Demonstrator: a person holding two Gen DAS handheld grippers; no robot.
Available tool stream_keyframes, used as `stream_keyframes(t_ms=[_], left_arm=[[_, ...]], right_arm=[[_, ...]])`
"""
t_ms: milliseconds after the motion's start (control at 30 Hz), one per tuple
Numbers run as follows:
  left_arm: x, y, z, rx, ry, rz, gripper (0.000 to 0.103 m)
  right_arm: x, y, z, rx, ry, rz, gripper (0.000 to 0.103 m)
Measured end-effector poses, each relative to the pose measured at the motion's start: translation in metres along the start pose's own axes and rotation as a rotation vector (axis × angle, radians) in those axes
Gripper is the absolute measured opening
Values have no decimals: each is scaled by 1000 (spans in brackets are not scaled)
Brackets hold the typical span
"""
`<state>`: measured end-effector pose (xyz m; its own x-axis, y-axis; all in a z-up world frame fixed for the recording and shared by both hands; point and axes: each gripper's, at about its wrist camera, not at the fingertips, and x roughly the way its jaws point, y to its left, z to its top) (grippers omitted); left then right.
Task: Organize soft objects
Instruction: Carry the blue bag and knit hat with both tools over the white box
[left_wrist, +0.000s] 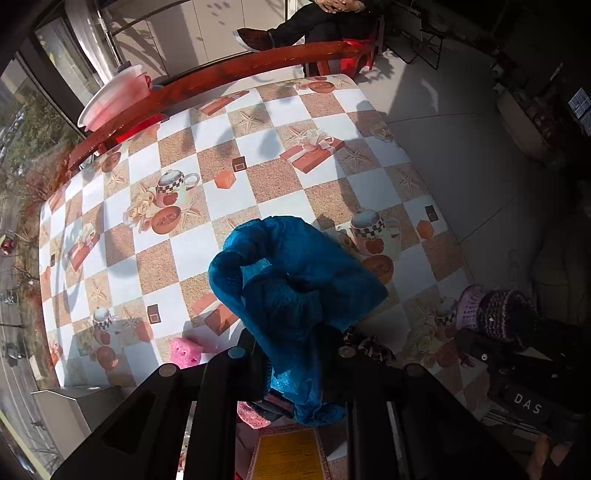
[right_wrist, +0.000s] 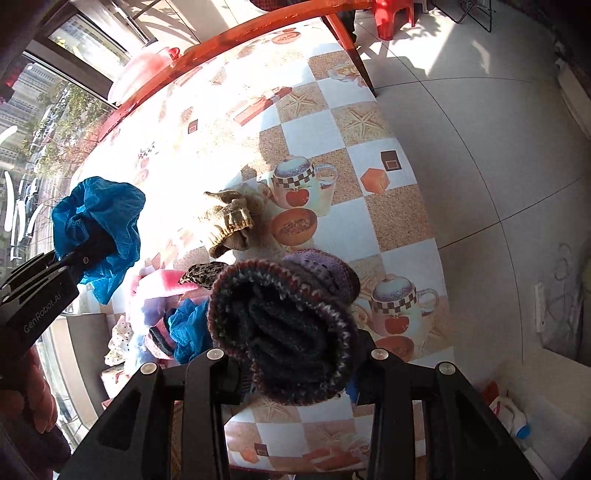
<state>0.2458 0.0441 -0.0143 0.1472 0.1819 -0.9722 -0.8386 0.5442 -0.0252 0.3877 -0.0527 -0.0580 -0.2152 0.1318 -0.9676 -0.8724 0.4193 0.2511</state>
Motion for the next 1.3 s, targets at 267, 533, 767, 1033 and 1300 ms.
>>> stream_keyframes(t_ms=[267,533,767,1033,1300], left_arm=[[-29,-38,-45,44,-2,-76,18],[-38,-79,-107,168,62,-56,18],[-47,-103,-149,308,81,-77,18],[-57,-82,-200,443,61,-112,18],[-88,-25,-246,498,-10,-137,18]], right_arm=[[-20,-22,-25,2,-9,21,39],[-11,-36,-63,-10,38,77,39],[-4,-37,-98,20,63,80,39],[2,-12,-144,7,72,26,39],[7,40,-196,-25,124,14,39]])
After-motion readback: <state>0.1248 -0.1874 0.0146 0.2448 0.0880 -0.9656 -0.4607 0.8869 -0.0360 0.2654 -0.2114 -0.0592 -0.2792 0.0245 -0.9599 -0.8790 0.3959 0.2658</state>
